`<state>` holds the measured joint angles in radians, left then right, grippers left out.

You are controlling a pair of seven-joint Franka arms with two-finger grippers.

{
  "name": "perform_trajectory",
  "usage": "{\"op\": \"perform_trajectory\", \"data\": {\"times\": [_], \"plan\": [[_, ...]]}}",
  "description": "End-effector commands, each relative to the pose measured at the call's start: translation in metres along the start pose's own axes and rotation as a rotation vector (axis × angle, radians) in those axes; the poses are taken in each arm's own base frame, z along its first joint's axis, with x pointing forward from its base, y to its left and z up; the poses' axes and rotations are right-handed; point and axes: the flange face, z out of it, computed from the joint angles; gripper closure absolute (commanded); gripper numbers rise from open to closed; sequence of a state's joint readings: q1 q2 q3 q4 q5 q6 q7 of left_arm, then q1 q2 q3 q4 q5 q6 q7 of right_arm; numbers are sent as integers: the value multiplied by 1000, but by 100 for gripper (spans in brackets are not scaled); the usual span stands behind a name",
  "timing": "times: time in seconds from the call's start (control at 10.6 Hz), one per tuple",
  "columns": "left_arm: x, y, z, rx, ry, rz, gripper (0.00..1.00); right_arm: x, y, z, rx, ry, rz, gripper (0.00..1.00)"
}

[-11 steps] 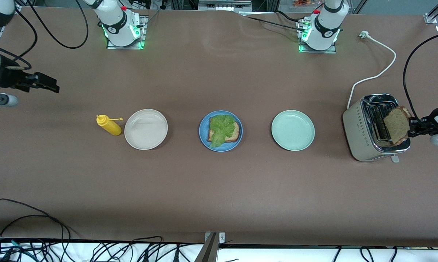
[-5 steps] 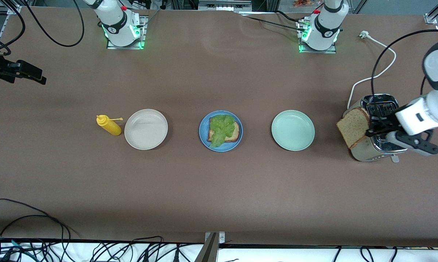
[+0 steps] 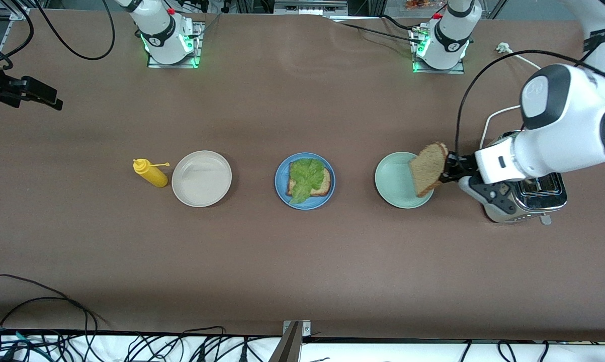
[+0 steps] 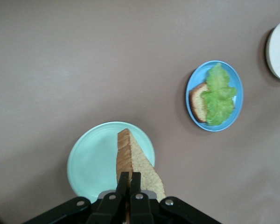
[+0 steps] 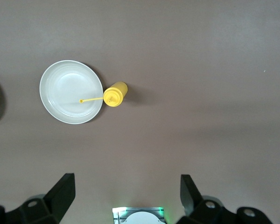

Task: Make sandwich in blue plate with both arms
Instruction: 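Carry the bread slice with the left gripper over the blue plate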

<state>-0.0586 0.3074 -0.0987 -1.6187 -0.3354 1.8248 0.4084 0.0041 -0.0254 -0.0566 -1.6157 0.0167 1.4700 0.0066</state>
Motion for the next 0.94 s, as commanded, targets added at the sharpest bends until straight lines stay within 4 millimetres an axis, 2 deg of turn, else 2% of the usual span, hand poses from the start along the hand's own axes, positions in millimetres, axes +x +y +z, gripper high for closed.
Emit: {"op": "perform_trajectory", "data": {"times": [0.0, 0.09, 0.19, 0.28, 0.56, 0.85], "plan": [[38, 46, 27, -155, 17, 19, 100, -9, -1, -3, 14, 4, 5, 0], [48, 67, 42, -227, 7, -17, 100, -9, -1, -3, 12, 1, 3, 0], [57, 99, 60, -275, -15, -25, 100, -7, 0, -2, 12, -8, 4, 0], [66, 123, 71, -297, -29, -77, 100, -3, 1, -1, 12, -10, -2, 0], [87, 154, 112, -407, -34, -147, 100, -2, 0, -1, 12, -10, 4, 0], [94, 182, 146, -409, -44, -193, 100, -3, -2, -9, 8, 7, 4, 0]]}}
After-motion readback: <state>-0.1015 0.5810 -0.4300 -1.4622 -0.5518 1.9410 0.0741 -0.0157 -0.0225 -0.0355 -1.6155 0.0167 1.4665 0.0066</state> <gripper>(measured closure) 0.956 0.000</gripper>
